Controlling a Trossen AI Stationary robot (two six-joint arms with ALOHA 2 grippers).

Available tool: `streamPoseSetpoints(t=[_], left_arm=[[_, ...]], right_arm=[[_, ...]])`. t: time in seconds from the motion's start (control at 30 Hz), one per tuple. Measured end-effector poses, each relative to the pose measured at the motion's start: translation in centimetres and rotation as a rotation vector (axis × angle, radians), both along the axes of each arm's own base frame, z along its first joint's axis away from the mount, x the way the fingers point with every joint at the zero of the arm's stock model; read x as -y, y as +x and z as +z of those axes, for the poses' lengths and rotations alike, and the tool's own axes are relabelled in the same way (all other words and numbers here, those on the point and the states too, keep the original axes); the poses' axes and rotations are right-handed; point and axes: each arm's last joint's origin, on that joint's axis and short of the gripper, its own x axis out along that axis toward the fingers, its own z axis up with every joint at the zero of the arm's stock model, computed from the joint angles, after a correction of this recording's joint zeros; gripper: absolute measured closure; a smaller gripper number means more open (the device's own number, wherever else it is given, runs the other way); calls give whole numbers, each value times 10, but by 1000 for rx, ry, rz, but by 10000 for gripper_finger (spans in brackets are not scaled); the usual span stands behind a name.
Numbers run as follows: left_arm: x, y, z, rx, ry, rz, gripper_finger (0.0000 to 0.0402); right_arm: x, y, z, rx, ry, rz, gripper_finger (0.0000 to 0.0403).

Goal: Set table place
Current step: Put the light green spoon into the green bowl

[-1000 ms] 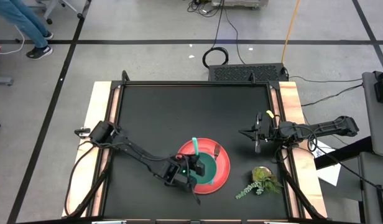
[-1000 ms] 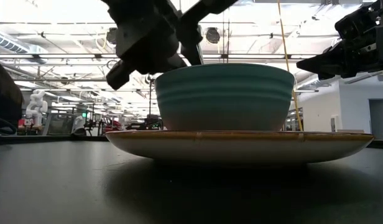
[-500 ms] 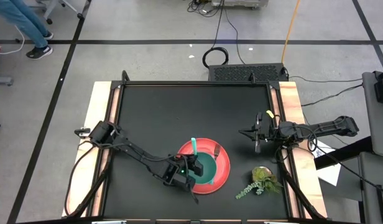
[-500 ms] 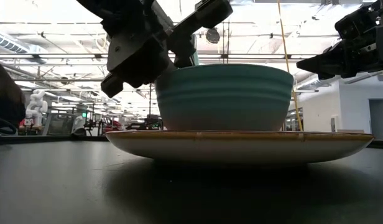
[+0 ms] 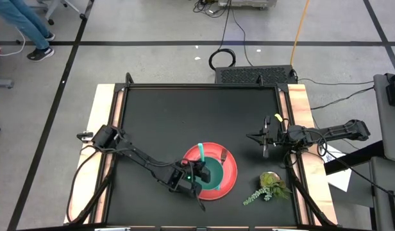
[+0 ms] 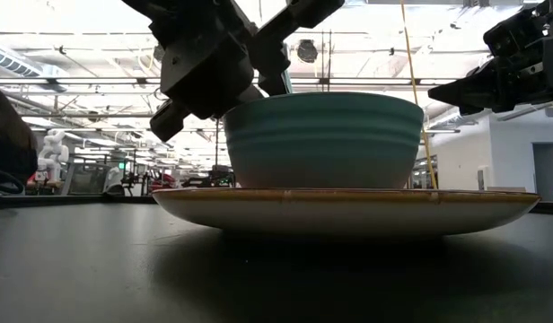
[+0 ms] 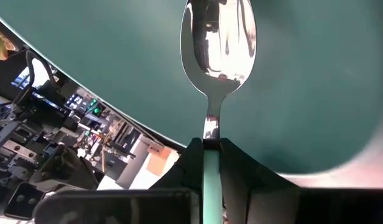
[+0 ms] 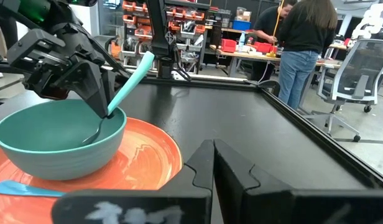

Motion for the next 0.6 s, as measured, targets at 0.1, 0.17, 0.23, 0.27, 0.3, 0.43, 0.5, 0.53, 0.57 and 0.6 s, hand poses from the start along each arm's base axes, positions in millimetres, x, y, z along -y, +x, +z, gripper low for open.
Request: streamPoseSetpoints(t=[0.1, 0.17, 0.23, 0.27, 0.3, 0.43, 0.5, 0.53, 0.57, 0.6], left_arm=[[0, 0, 0, 2, -19, 2, 375], [1, 0, 0, 6, -29, 6, 375], [1, 0, 0, 11, -38, 11, 375], [2, -1, 0, 12, -40, 11, 375], [2, -1, 0, 13, -42, 11, 375], [5, -2, 0, 16, -46, 6, 375], [6, -2, -1, 18, -62, 8, 375], [6, -2, -1, 20, -77, 11, 375], [6, -2, -1, 22, -86, 13, 375], [6, -2, -1, 26, -94, 18, 375]], right_arm=[[0, 0, 0, 0, 0, 0, 403], [0, 0, 0, 0, 0, 0, 403], [0, 0, 0, 0, 0, 0, 403], [0, 0, 0, 0, 0, 0, 403], [0, 0, 0, 0, 0, 0, 403], [0, 0, 0, 0, 0, 0, 403], [0, 0, 0, 0, 0, 0, 403], [0, 0, 0, 0, 0, 0, 403], [0, 0, 0, 0, 0, 0, 403], [0, 0, 0, 0, 0, 0, 403]])
